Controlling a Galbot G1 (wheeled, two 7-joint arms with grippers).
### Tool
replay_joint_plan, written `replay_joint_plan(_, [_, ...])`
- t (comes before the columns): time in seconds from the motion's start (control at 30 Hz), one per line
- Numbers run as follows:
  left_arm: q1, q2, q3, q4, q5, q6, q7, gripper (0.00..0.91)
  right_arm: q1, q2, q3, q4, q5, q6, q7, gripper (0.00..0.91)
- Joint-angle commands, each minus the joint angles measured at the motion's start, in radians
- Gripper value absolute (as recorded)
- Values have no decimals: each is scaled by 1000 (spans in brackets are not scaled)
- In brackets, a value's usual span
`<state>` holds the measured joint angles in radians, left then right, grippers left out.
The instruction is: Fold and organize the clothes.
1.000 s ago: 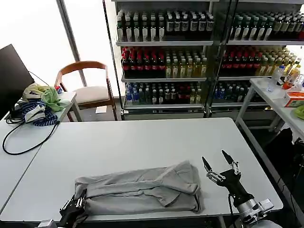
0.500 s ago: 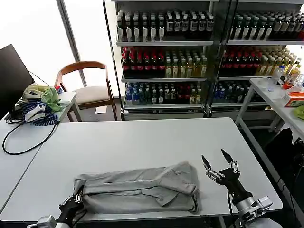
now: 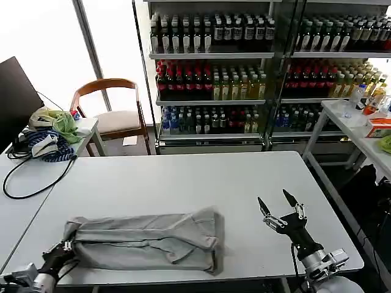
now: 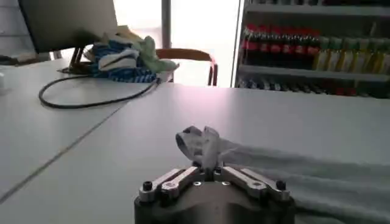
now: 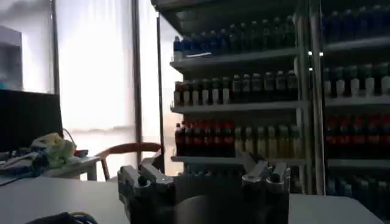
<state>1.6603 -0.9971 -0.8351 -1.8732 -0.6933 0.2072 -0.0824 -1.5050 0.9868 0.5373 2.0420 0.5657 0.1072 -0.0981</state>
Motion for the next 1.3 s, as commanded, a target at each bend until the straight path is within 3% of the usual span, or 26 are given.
replay_joint_plan(0.03, [-1, 204, -195, 182, -79, 4, 54, 0, 16, 3, -11, -10, 0, -1, 2, 907])
replay_joint_plan(0.33, [11, 205, -211, -2, -108, 78, 12, 0, 37, 16, -26, -18, -5, -7, 7, 907])
replay_joint_plan(0.67, [-53, 202, -13, -287, -167, 188, -120, 0, 22, 16, -18, -14, -8, -9, 6, 907])
replay_joint_plan(0.93, [-61, 266, 145, -325, -239, 164, -200, 0, 20, 27, -23, -19, -19, -11, 5, 907])
replay_joint_plan(1.3, [-158, 231, 371, -332, -231, 159, -229, 0, -8, 30, -4, -19, -31, -11, 0, 907])
